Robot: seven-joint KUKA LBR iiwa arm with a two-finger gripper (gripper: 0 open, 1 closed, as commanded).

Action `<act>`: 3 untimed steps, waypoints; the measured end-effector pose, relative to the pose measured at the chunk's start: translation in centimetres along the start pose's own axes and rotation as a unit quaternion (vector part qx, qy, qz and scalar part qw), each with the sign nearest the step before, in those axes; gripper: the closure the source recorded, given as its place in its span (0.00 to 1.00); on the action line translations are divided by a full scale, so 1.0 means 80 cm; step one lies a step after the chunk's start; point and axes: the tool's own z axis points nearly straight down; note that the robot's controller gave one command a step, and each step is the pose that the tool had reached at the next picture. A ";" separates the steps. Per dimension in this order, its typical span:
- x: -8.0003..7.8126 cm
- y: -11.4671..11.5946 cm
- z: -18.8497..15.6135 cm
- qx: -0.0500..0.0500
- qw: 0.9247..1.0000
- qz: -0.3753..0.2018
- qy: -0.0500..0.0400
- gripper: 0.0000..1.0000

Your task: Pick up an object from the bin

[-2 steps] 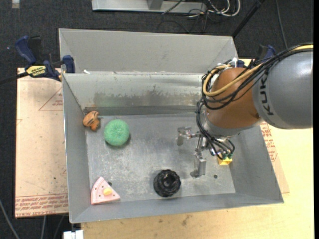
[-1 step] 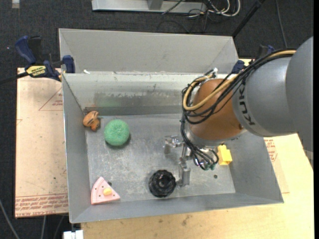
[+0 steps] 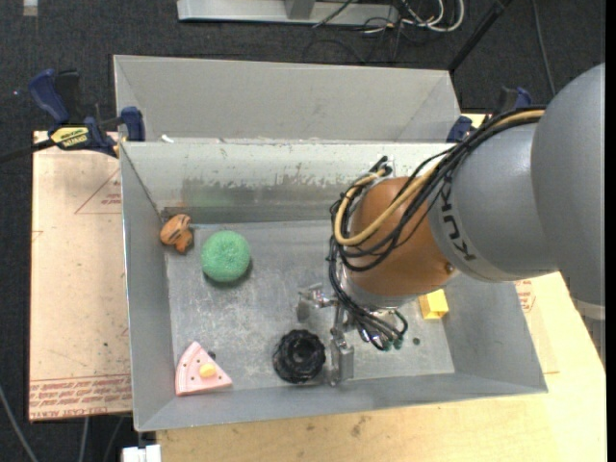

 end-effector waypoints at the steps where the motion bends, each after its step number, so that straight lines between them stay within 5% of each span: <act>1: 0.010 -0.010 0.001 0.001 1.000 0.002 -0.001 0.00; 2: 0.011 0.023 0.004 0.002 0.997 0.072 -0.003 0.00; 3: -0.005 0.077 0.006 0.001 1.000 0.020 -0.007 1.00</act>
Offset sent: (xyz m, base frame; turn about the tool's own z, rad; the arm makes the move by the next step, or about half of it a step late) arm -0.0249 0.0546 -0.0068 -0.0193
